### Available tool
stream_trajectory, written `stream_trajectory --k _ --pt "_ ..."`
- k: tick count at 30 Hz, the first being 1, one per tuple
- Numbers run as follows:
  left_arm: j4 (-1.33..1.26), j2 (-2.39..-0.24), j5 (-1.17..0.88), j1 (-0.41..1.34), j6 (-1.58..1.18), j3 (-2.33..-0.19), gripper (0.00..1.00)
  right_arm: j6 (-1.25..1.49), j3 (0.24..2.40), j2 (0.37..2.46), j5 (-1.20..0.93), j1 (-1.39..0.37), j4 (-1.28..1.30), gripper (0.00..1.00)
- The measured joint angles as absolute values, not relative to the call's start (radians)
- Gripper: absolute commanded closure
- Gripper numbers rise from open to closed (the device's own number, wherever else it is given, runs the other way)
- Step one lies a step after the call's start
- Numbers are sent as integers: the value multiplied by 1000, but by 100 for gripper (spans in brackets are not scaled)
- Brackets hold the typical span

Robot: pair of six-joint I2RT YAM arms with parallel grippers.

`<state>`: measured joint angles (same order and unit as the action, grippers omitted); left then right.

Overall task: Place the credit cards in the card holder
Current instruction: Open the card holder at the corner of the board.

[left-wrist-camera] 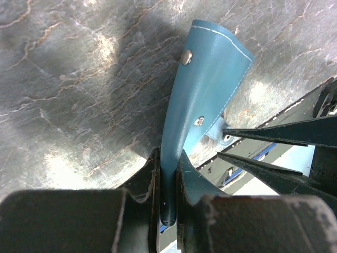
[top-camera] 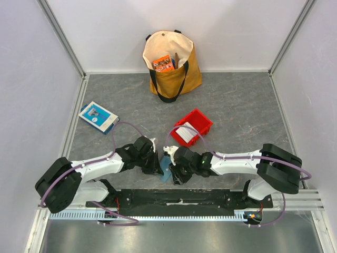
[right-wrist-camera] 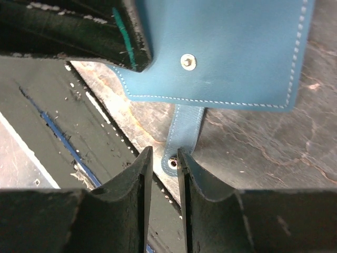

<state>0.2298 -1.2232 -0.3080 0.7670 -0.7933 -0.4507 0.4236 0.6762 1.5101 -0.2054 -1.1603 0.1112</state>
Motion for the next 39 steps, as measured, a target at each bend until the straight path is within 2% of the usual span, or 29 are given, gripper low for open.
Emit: stream_trajectory --k 4,6,11,20,24,29,33,35,39 --pt "207 -1222 -303 767 -801 -441 74 478 694 1511 -142 -1147 152 68" --pt "179 -1220 -287 764 -815 -427 61 517 697 1504 -121 -1126 175 68" --pt "120 -1159 -233 756 -898 -379 44 582 693 1467 -51 -1053 247 61" --pt "256 -987 -51 769 -946 -374 34 669 693 1399 31 -993 273 59" --pt "328 -923 31 770 -937 -409 35 709 693 1330 59 -994 251 59" --pt "326 -951 52 770 -911 -430 39 727 693 1283 41 -993 170 59" --pt "310 -1044 49 770 -898 -443 51 726 700 1314 -28 -994 112 60" --pt "300 -1085 46 770 -892 -445 56 727 713 1366 -75 -999 77 64" --pt "273 -1106 27 770 -890 -442 74 721 732 1455 -127 -1017 67 71"
